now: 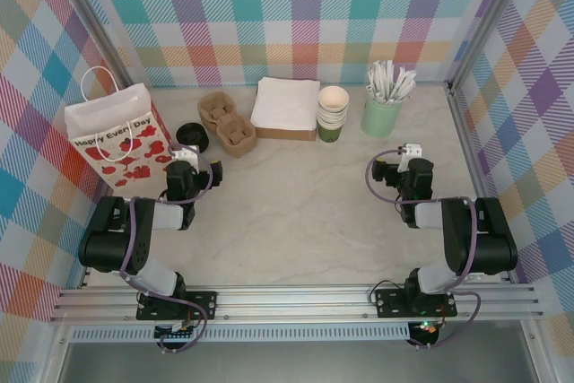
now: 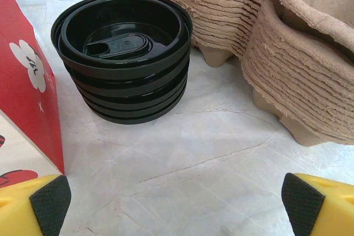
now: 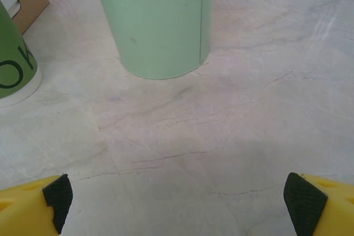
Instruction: Pack the takeout coffee
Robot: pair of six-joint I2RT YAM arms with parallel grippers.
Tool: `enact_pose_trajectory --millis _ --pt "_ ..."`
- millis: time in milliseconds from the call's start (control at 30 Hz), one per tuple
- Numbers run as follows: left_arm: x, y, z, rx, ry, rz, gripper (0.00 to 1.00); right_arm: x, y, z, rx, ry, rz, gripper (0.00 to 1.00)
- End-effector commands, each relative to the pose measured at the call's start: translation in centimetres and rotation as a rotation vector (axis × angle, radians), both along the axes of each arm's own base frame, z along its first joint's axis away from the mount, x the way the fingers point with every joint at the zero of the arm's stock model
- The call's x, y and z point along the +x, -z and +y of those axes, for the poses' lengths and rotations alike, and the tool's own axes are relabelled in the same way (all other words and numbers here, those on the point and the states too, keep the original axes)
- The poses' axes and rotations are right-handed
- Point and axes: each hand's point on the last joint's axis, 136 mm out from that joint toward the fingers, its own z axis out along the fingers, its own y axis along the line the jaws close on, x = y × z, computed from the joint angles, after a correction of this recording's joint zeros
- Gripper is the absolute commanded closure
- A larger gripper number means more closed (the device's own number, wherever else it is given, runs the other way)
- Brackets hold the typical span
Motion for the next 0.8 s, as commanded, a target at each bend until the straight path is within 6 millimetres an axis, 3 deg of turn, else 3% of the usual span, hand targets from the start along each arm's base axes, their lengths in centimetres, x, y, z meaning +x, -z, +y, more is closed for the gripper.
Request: enact_pose_trajectory --millis 0,633,767 --pt "0.3 -0.1 0.1 -0.016 0.001 -0.001 0.00 0.7 -1.2 0.2 -0.001 -0.016 -0.043 0.00" --pt "0.2 -0.2 0.1 -0.016 0.001 -0.004 0.00 0.7 -1.2 0.2 -0.002 -0.016 -0.042 0.00" --pt "-0.2 -2.6 0.6 -0.018 -0.035 -0.012 0.00 0.7 -1.2 0.2 0.001 -0.018 -0.040 0.00"
